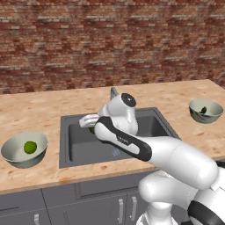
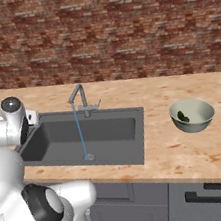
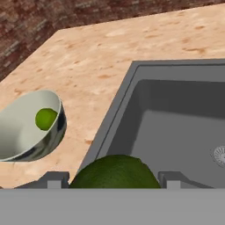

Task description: Pick the limes from the sink and place them in one bowl. Place the squash in the other bowl. Then turn off the sink faucet.

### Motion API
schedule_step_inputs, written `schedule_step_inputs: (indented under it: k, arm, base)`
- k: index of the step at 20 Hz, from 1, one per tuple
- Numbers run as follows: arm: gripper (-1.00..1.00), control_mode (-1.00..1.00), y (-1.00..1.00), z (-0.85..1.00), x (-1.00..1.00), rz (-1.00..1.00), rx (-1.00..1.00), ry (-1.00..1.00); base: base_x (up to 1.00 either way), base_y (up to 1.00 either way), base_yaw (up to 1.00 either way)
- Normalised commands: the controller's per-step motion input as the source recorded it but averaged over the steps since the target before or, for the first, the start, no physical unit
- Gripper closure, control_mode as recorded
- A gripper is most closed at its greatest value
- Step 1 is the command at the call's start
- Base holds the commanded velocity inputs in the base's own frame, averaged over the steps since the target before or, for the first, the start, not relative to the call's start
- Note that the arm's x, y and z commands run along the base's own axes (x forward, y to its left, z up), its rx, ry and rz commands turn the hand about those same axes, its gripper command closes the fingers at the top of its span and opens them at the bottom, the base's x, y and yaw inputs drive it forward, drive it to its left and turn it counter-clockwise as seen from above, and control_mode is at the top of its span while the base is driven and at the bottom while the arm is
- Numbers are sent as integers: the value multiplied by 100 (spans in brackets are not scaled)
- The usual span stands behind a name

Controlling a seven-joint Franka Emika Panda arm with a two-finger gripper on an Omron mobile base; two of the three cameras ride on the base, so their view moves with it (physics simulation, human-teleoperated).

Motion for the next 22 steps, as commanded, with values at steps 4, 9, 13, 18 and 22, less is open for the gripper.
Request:
schedule_step_inputs:
  k: [4,9,13,18,22]
  arm:
    - [100,-100,42,41,-40,20,0,0]
    - [100,-100,37,45,-19,12,0,8]
    - [100,-100,35,7,-1,6,0,12]
    - [100,-100,38,-6,0,0,0,13]
    - [100,-100,44,-18,3,0,0,1]
  base:
    - [0,0,0]
    - [0,0,0]
    - [0,0,0]
    - [0,0,0]
    - [0,0,0]
